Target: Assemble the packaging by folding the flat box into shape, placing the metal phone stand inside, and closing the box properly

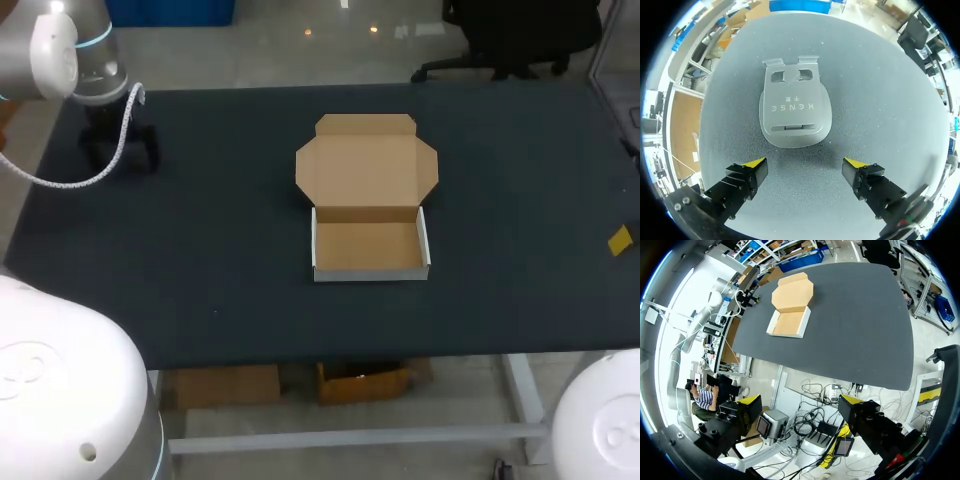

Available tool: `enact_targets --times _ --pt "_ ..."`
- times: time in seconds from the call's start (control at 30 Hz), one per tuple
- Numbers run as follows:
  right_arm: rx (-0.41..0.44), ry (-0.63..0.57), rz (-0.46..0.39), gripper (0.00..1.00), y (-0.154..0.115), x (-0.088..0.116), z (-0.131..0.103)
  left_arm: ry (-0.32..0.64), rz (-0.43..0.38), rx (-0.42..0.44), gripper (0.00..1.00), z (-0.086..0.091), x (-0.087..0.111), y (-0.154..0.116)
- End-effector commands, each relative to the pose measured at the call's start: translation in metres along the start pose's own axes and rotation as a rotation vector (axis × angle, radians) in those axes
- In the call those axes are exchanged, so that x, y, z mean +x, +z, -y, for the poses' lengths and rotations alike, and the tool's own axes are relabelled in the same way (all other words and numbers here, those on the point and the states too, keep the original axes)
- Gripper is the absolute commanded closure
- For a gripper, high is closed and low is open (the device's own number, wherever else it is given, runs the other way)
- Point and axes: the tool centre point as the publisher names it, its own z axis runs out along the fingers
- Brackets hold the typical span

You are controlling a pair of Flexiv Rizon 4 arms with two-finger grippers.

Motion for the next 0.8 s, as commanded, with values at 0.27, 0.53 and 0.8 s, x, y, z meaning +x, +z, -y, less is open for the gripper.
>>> enact_targets --times 0.27,0.53,0.8 --pt "0.002 -0.001 -0.001 0.0 -0.002 0.0 0.0 -0.006 -0.001 0.003 0.0 0.001 0.001 -0.001" --pt "0.002 -0.001 -0.001 0.0 -0.002 0.0 0.0 -0.005 0.006 0.016 0.0 0.004 0.002 -0.003" --pt "0.002 -0.001 -0.001 0.0 -0.002 0.0 0.0 -0.005 0.018 0.021 0.0 0.011 -0.001 -0.001"
